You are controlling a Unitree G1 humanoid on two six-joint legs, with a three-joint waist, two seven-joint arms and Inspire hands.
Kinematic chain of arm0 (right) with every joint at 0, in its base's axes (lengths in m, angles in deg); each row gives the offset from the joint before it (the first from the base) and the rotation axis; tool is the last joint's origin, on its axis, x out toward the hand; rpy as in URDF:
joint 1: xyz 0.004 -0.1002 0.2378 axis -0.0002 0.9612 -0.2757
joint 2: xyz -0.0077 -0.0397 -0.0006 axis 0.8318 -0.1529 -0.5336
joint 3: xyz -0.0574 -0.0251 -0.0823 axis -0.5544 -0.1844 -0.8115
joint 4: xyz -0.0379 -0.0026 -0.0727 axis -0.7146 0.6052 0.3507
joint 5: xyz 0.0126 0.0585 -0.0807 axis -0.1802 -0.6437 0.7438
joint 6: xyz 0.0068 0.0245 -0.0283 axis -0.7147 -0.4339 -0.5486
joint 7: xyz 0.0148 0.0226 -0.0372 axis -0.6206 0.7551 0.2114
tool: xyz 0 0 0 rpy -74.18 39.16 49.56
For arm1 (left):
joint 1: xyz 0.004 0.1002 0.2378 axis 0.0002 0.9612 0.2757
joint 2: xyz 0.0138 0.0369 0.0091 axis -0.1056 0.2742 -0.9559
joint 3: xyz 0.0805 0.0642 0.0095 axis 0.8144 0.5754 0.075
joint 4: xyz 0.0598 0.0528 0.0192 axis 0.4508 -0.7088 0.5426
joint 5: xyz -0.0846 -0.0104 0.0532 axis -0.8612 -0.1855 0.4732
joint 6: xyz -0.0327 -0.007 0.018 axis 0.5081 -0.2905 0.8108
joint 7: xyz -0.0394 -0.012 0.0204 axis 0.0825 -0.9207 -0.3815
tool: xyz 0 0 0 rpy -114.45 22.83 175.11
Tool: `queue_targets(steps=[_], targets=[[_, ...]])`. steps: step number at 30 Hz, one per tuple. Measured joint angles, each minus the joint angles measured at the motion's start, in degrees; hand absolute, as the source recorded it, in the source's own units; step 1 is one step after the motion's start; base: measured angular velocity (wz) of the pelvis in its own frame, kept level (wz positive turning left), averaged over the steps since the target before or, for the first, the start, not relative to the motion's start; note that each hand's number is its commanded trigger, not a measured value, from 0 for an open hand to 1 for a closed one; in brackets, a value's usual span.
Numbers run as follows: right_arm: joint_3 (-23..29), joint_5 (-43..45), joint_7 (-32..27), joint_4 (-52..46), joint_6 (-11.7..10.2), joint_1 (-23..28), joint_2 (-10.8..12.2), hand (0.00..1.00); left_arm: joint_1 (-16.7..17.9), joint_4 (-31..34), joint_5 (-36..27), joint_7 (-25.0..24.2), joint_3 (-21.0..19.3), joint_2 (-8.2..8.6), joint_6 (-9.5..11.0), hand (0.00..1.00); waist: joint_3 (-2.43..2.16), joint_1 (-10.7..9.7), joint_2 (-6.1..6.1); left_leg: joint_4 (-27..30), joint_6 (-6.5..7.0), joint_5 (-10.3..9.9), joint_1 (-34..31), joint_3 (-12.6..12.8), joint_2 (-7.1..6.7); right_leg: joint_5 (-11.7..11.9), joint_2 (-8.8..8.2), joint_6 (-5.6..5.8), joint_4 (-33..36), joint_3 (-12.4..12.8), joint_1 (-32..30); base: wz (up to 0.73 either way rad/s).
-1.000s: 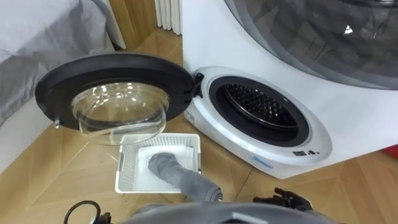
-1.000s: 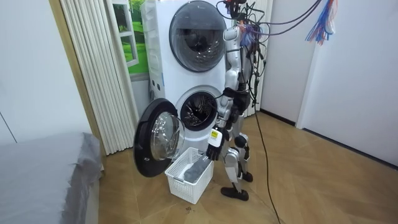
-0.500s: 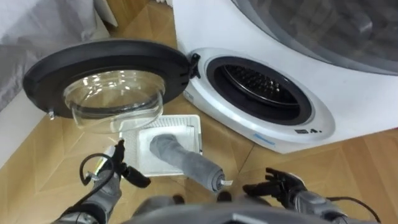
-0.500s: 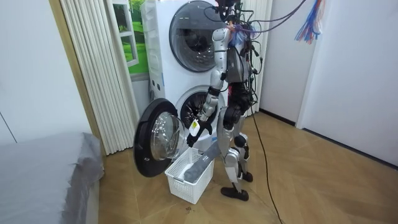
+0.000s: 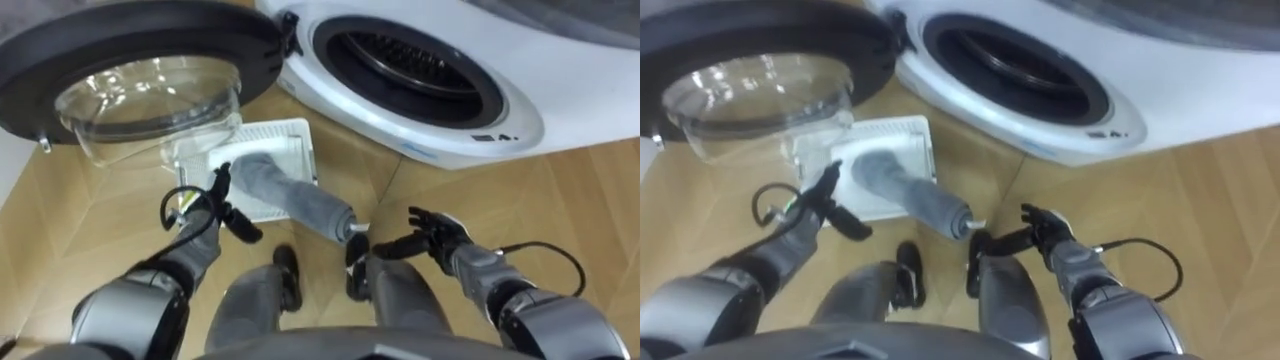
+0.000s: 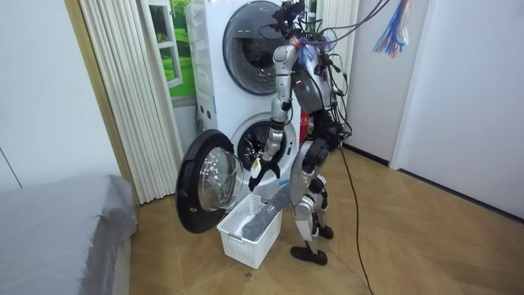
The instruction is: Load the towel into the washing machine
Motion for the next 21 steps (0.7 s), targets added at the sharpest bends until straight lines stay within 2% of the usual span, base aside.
queue_targets(steps=[7, 9, 12, 15, 21], targets=[[-1.57, -2.81, -0.06, -2.41, 0.0, -1.24, 0.43, 0.0, -2.62, 0.0, 1.43, 0.96, 3.81, 0.17, 0.04, 0.0, 0.65, -0.71, 0.28, 7.63, 0.61, -1.26, -9.82, -0.07, 0.46, -0.98, -0.03, -1.44, 7.22, 1.2, -9.89, -0.04], [-2.06, -6.1, 0.0, -3.92, -0.05, -1.13, 0.49, 0.0, -2.91, 0.07, 2.34, 1.91, 5.03, -0.1, 0.03, 0.0, 0.65, -1.61, 0.29, 11.07, 0.71, -2.12, -12.93, -0.08, 0.9, -1.98, -0.28, -1.52, 10.77, 1.35, -13.16, 0.0], [-3.74, -9.8, -0.05, -4.75, -0.95, -1.54, 0.42, 0.0, -4.34, 0.07, 3.28, 2.44, 7.39, -0.22, 0.01, 0.0, 0.65, -1.72, 0.3, 14.21, 0.48, -2.47, -17.27, 0.12, 1.45, -1.88, -0.14, -1.65, 13.53, 1.68, -17.55, -0.06], [-5.81, -12.24, 0.55, -6.12, -1.54, -1.66, 0.39, 0.0, -4.84, 0.09, 4.1, 3.28, 9.25, -0.13, 0.05, 0.0, 0.63, -1.97, 0.31, 16.36, 0.45, -2.6, -20.26, 0.32, 1.9, -1.78, -0.12, -1.82, 15.49, 2.09, -20.67, -0.06], [-6.51, -17.03, 1.79, -6.56, -3.26, -2.31, 0.29, 0.0, -5.39, 0.12, 4.56, 4.24, 12.39, -0.33, 0.23, 0.0, 0.6, -3.19, 0.26, 19.9, 0.57, -3.15, -24.86, 0.69, 2.24, -1.97, -0.05, -2.6, 19.06, 2.14, -25.59, -0.04]])
